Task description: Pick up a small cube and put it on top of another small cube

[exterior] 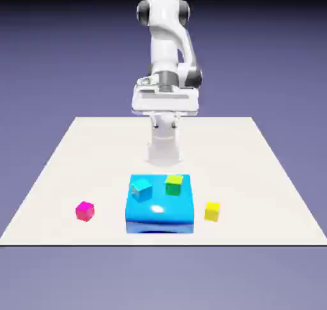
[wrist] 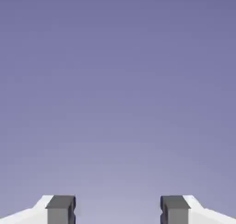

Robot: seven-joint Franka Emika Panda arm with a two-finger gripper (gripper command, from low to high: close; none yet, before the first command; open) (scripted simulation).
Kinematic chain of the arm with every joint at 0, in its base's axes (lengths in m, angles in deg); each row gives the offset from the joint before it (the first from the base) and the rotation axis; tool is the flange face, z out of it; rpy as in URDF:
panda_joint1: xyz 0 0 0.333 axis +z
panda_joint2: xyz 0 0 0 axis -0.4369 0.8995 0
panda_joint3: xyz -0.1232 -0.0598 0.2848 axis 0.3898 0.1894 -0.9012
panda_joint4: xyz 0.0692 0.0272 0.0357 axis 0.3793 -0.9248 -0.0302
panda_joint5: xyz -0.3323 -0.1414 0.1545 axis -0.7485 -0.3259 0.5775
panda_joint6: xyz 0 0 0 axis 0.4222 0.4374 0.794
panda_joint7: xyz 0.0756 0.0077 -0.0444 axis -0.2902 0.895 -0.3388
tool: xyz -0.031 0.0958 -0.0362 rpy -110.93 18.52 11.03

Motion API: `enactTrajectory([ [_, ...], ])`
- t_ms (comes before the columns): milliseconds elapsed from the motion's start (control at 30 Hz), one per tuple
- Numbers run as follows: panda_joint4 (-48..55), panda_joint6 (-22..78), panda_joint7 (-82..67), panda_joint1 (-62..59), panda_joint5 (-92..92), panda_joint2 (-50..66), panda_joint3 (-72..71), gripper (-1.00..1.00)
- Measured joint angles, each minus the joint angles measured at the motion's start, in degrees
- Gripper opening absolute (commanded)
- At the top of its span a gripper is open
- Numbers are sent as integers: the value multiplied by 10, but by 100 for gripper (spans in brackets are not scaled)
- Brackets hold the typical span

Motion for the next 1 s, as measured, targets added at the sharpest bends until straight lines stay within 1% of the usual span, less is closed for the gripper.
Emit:
enactTrajectory([
  [700,184,256,-266,96,-181,436,-130,0],
  [767,186,258,-268,96,-182,439,-131,0],
  [933,201,175,-208,121,-262,543,-82,0],
  [967,201,172,-206,122,-265,547,-80,-100],
  [1000,201,172,-206,122,-265,547,-80,-100],
])
